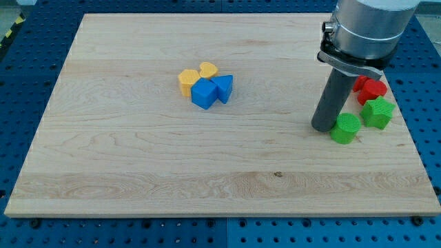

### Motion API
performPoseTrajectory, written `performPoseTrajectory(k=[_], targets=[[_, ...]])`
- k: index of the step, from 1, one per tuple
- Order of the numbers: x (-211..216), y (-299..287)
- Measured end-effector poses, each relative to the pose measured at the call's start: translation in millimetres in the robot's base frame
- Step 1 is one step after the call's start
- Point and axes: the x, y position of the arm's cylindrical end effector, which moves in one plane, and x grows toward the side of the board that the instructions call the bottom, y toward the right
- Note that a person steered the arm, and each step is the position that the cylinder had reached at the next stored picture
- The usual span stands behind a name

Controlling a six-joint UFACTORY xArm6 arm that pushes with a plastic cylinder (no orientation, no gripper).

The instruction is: Move the green circle below the green star

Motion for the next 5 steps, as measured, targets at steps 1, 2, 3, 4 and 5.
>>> performPoseTrajectory(k=[1, 2, 3, 4, 5], targets=[[2.0, 8.5], [2.0, 32.2], [6.9, 34.0], [24.2, 44.5], [29.9, 44.5]])
